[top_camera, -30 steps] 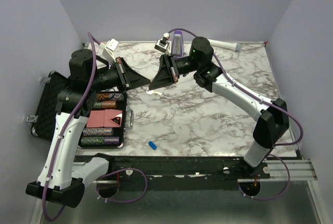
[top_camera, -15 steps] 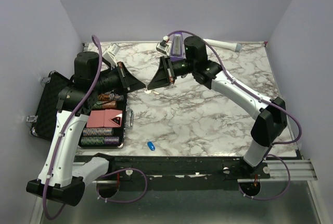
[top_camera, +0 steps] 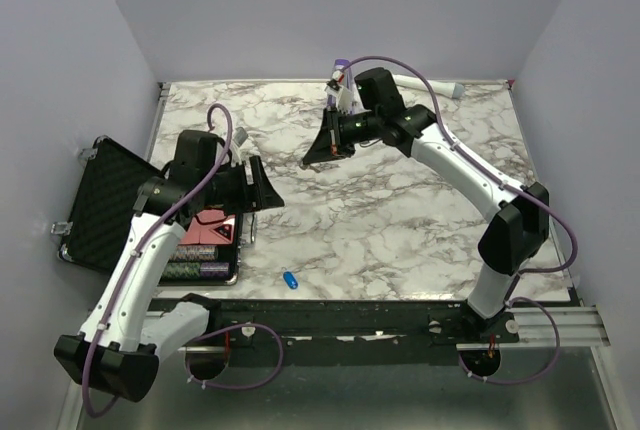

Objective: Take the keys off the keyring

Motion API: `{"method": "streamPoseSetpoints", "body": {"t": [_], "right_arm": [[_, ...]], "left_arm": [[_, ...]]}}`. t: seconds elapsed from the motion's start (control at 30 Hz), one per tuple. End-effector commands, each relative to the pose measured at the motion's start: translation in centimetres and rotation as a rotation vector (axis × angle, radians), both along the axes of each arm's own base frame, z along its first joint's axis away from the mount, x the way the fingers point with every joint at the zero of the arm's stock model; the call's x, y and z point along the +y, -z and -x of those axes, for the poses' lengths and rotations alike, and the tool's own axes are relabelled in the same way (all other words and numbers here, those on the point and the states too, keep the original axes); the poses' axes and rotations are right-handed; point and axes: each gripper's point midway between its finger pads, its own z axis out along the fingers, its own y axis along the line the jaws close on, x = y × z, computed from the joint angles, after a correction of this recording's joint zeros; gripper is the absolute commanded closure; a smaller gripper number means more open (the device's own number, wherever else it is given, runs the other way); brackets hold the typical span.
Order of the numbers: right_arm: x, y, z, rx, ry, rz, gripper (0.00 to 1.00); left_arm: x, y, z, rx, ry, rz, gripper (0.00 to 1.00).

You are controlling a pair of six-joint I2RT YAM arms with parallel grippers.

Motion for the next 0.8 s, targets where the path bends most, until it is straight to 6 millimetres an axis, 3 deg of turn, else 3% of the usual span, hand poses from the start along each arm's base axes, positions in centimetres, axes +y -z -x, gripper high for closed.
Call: {"method": "streamPoseSetpoints", "body": {"t": [0.0,0.27,0.6,0.77], "right_arm": [[-2.6,3.1,-2.5,-0.036,0.148,0.197,0.99],[-5.1,6.1,-2.5,-0.043,0.227,0.32,0.99],[-6.2,7.5,-1.1,-0.01,0.229,0.354,0.99],[-6.6,8.0,-0.8,-0.022,0.214,0.371,0.99]], "left_arm": [[0.0,3.3,0.5,0.041,0.029,-0.083,0.23],[-0.8,10.9,2.5,0.271,0.094,-0.292,0.25],[-0.7,17.1,4.2,0.432,0.079,-0.36,0.31],[-1.4,19.1,5.3,0.492,0.115,-0.358,0.39]]}}
